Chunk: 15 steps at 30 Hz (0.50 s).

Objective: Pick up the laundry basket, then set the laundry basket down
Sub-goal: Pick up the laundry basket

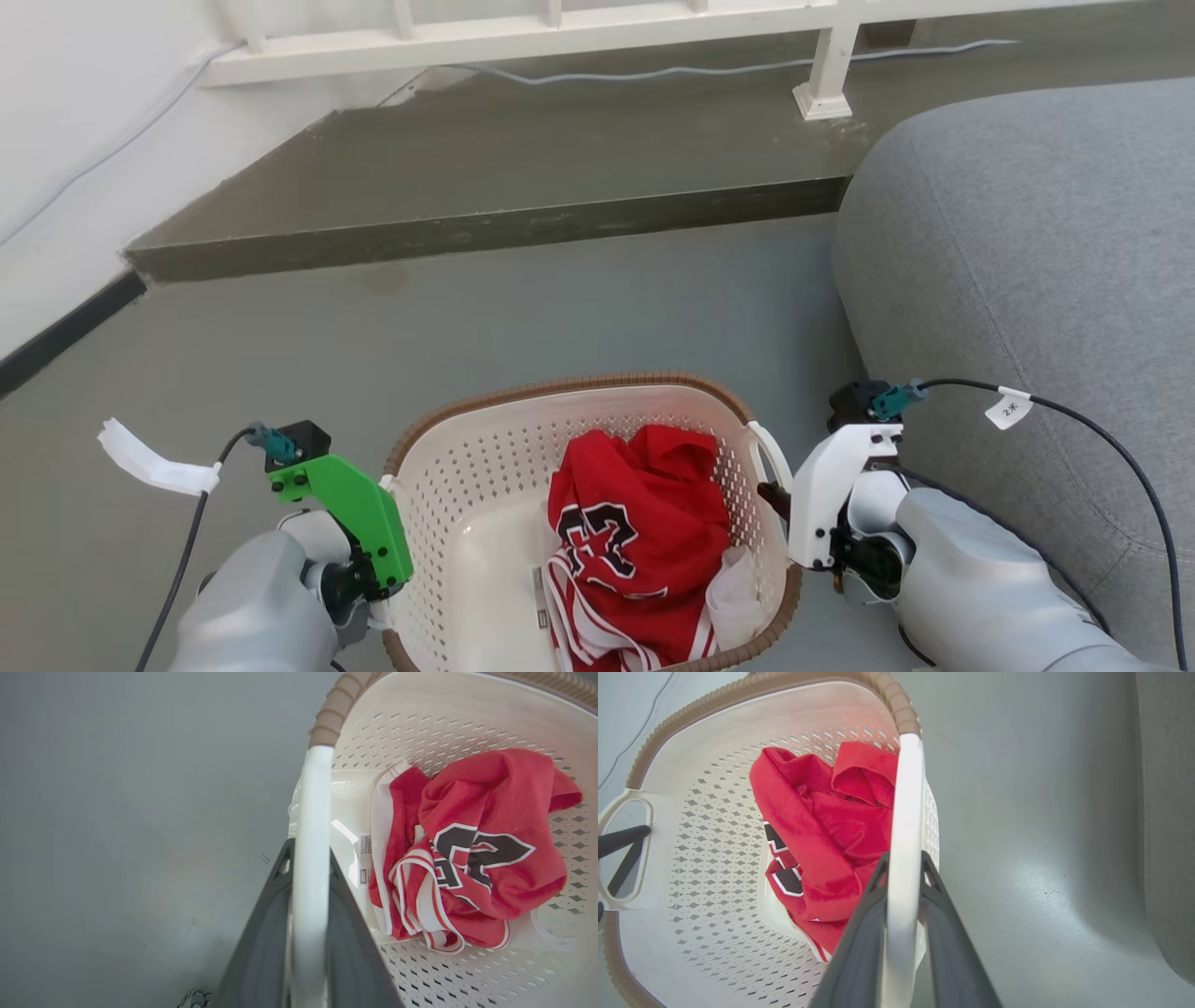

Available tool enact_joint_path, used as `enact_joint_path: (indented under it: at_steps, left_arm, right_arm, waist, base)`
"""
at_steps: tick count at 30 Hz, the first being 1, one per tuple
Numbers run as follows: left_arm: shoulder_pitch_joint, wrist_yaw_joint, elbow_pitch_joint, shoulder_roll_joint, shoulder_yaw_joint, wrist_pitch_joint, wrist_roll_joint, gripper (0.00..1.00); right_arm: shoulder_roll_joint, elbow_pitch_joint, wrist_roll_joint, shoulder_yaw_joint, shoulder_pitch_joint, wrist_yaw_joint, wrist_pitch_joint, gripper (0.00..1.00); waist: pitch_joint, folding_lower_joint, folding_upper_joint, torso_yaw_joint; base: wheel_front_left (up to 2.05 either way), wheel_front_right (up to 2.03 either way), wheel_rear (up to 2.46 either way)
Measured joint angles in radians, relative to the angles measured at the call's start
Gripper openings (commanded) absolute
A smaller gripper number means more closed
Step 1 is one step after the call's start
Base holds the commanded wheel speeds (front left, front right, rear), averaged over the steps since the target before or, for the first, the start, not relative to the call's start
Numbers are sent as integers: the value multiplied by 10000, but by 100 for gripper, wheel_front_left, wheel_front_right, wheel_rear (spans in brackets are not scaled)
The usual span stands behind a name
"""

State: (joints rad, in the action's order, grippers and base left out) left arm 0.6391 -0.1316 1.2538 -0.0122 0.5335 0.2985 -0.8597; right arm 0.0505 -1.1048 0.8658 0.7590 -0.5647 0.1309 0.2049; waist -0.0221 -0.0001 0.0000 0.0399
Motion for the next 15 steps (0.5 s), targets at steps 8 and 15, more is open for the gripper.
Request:
enact_joint_path:
  at_steps: [8,15]
  left_arm:
    - [-65,0,12,0,94,190,-75,0]
    - [-98,0,36,-2,119,366,-134,0]
  right_arm:
    - [-10,-69,169,36,6,0,165,0]
    - [-8,-75,345,100,10,0,268,0]
  waist:
    - [202,0,0,56]
    - [259,0,0,70]
  base:
    - [0,0,0]
    - [0,0,0]
